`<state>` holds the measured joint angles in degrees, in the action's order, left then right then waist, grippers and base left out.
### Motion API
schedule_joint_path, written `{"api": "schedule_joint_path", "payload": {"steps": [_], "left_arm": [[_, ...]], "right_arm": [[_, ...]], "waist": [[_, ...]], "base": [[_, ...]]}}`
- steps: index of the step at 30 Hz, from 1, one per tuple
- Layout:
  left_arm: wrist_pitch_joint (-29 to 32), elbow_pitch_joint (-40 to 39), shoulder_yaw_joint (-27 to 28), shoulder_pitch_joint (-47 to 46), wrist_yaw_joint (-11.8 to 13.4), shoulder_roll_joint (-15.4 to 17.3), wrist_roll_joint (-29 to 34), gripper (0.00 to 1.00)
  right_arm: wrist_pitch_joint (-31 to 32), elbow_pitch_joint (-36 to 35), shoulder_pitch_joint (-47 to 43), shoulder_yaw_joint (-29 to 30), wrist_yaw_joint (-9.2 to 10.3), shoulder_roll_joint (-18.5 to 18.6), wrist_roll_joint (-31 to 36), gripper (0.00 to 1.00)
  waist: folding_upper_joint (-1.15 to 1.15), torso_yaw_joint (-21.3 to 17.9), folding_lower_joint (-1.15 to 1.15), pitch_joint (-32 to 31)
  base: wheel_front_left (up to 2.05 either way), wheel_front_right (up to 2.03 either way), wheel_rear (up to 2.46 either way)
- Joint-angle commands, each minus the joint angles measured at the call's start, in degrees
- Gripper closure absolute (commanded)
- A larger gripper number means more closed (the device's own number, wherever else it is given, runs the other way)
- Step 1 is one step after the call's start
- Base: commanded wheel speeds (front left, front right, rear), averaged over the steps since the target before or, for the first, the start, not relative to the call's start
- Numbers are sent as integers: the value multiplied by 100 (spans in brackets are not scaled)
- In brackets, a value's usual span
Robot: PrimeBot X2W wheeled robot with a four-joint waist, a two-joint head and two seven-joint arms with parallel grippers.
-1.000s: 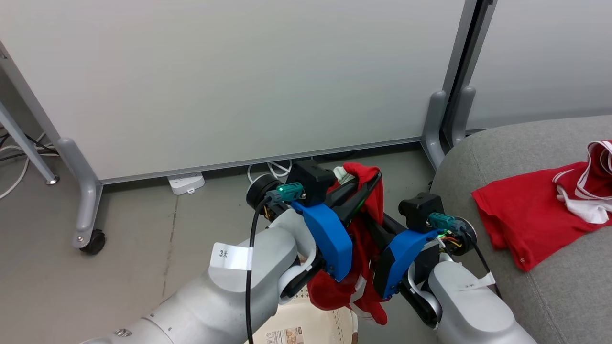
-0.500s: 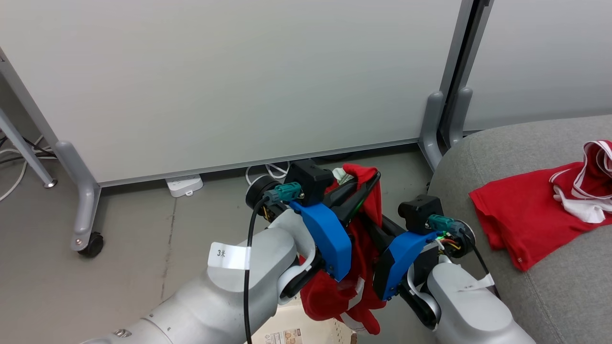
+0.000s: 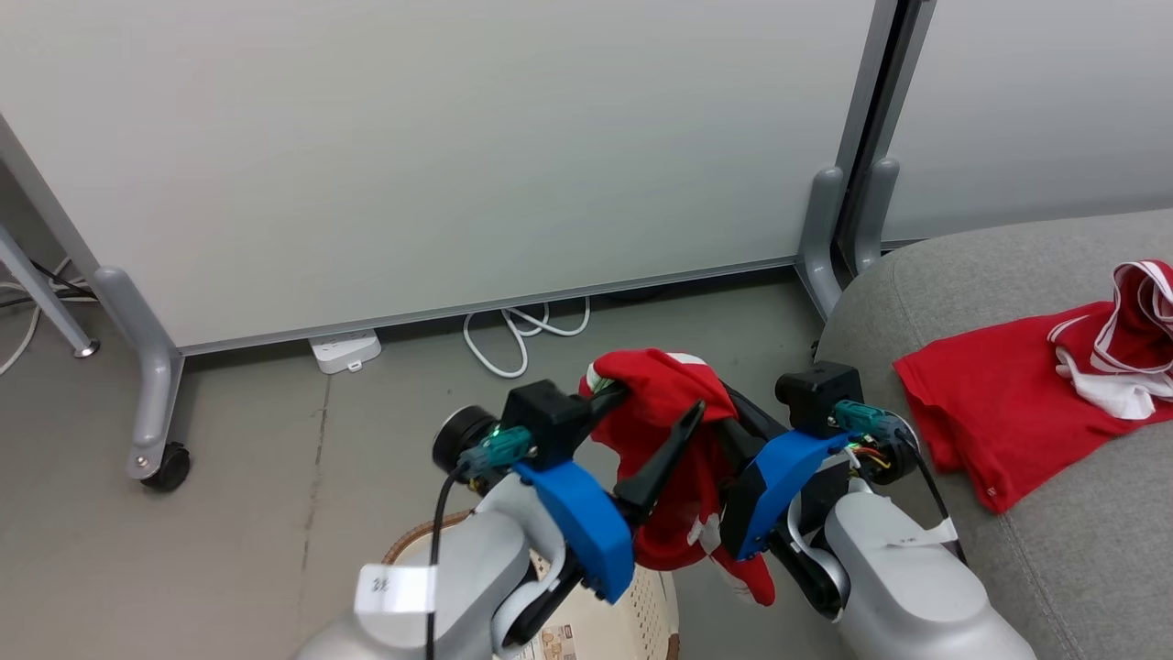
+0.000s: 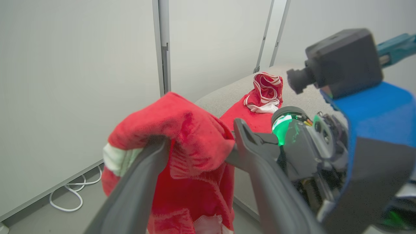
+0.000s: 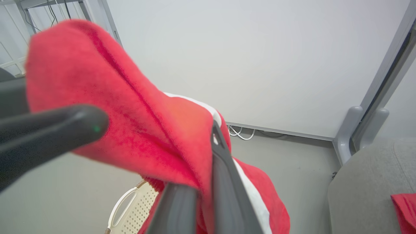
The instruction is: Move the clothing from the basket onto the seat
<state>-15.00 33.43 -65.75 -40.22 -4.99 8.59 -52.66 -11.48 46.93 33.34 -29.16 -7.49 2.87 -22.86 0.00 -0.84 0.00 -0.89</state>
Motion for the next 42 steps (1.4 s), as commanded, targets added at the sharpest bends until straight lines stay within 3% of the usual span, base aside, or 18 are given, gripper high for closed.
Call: {"api": "schedule_joint_path", "payload": {"steps": [1,11,15,21,29,42], "left_arm": [[-25,-238,272,344,84,179,264,0],[-20,-1469,2028,2009,210,730,1540,0],[-20,-1900,2818,2671,252,772,2069,0],[-21,-2075,3612,3278,88,597,2519,0],[-21,-2015,4056,3529,-159,298,2882,0],[-21,-1922,4278,3566,-260,96,3095,0]], "right_arm": [[-47,36,99,71,-1,3,2,100],[-127,159,171,347,-1,2,150,100],[-133,183,170,448,-1,2,202,100],[-141,190,101,557,-1,2,254,100],[-91,136,26,597,-1,2,281,100],[-48,55,45,615,-1,2,310,100]], "waist": [[0,-7,0,23],[0,21,0,76],[0,62,0,76],[0,140,0,63],[0,177,0,60],[0,-89,0,143]], "base": [[0,0,0],[0,0,0],[0,0,0],[0,0,0],[0,0,0],[0,0,0]]}}
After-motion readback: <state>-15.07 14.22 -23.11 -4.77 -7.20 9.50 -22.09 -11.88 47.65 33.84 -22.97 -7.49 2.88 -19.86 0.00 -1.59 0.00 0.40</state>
